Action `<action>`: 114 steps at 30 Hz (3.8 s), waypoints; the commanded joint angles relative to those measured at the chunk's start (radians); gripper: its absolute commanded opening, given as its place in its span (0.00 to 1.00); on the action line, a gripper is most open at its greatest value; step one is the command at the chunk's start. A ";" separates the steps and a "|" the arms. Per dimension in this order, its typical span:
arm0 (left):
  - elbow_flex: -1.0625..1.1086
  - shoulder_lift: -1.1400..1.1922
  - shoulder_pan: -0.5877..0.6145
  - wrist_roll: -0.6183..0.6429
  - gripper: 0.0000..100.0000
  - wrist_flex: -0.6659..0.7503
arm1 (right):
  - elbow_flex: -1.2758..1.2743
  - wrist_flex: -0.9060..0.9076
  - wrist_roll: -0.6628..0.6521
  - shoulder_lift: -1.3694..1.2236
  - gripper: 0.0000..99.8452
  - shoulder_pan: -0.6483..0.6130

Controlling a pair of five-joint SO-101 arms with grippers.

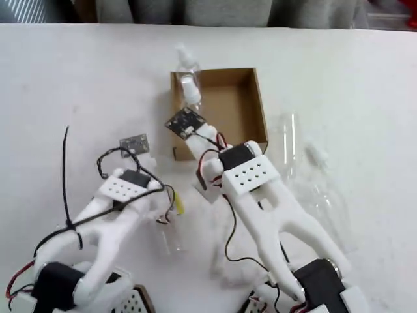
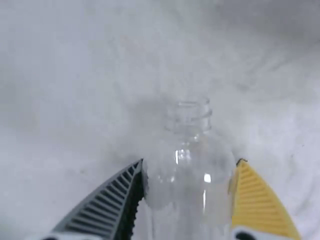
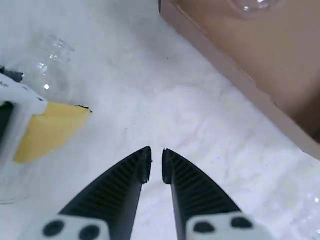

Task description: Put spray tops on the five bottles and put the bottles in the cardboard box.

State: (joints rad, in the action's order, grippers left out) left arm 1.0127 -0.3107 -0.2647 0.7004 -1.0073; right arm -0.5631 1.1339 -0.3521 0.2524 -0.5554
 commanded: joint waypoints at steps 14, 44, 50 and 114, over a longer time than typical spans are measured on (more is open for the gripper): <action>-0.103 0.104 -0.012 0.011 0.28 0.103 | 0.049 0.001 -0.009 0.005 0.02 0.005; -0.078 -0.054 0.027 -0.542 0.08 0.003 | 0.051 0.024 -0.008 0.015 0.02 0.019; -0.077 -0.054 0.030 -0.499 0.20 0.002 | 0.051 0.024 -0.008 0.015 0.02 0.027; -0.338 0.315 0.110 -0.422 0.02 -0.091 | 0.091 0.101 -0.009 0.039 0.02 0.094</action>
State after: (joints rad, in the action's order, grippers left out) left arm 0.7027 0.0146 -0.1926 0.3199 -1.1132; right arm -0.5462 1.1784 -0.3521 0.2524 -0.5094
